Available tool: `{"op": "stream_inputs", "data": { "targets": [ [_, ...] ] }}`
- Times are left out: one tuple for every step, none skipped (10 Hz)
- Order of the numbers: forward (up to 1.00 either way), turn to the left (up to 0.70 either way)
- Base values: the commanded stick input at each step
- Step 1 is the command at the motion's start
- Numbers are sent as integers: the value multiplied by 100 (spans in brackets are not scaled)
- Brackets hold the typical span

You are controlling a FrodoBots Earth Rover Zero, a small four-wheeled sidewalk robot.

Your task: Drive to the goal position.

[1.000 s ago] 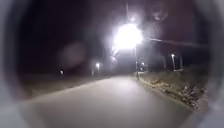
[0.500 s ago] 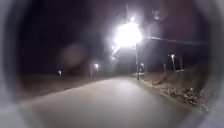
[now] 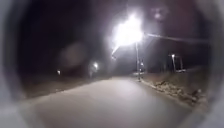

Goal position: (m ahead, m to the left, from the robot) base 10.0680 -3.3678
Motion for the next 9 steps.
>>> {"op": "stream_inputs", "data": {
  "targets": [
    [100, -14],
    [100, -37],
    [100, -31],
    [100, -4],
    [100, 0],
    [100, 0],
    [100, 0],
    [100, 0],
    [100, 0]
  ]
}}
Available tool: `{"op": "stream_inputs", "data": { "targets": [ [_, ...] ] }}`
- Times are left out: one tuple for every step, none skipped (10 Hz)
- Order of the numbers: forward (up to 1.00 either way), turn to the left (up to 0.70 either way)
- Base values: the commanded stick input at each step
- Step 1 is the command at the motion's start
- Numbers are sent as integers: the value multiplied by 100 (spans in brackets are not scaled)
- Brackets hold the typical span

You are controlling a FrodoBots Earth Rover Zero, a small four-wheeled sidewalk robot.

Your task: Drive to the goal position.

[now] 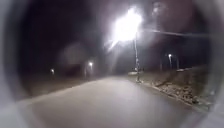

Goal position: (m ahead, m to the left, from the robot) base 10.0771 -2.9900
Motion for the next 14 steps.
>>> {"op": "stream_inputs", "data": {
  "targets": [
    [100, 0],
    [100, 0],
    [100, 0],
    [100, 0],
    [100, 0],
    [100, 0],
    [100, 0],
    [100, 0],
    [100, 0],
    [100, 0],
    [100, 0],
    [100, 0],
    [100, 0],
    [100, 0]
  ]
}}
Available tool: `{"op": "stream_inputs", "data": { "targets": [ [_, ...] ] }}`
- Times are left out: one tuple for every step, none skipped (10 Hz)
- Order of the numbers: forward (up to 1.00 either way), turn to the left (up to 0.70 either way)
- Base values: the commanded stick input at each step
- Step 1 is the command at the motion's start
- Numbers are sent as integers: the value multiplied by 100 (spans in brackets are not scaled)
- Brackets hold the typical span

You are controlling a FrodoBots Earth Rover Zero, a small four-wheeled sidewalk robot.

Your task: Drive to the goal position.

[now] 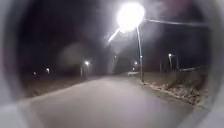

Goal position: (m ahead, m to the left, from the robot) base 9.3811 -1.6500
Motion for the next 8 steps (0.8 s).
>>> {"op": "stream_inputs", "data": {
  "targets": [
    [100, 0],
    [100, 0],
    [100, 0],
    [100, 0],
    [100, 0],
    [100, 0],
    [100, 0],
    [100, 0]
  ]
}}
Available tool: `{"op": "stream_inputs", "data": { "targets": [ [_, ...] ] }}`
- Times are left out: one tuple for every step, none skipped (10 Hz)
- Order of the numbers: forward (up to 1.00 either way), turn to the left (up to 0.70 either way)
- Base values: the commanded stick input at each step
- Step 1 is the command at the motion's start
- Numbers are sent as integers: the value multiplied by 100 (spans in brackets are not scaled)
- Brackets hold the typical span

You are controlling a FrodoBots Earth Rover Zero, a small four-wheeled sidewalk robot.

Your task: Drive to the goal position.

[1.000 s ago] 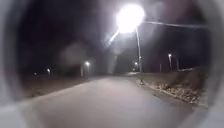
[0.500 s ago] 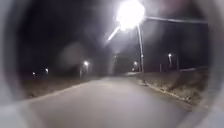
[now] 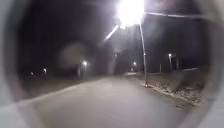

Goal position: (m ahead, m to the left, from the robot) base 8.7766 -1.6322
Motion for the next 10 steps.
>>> {"op": "stream_inputs", "data": {
  "targets": [
    [100, 0],
    [100, 0],
    [100, 0],
    [100, 0],
    [100, 0],
    [100, 0],
    [100, 0],
    [100, 0],
    [100, 0],
    [100, 0]
  ]
}}
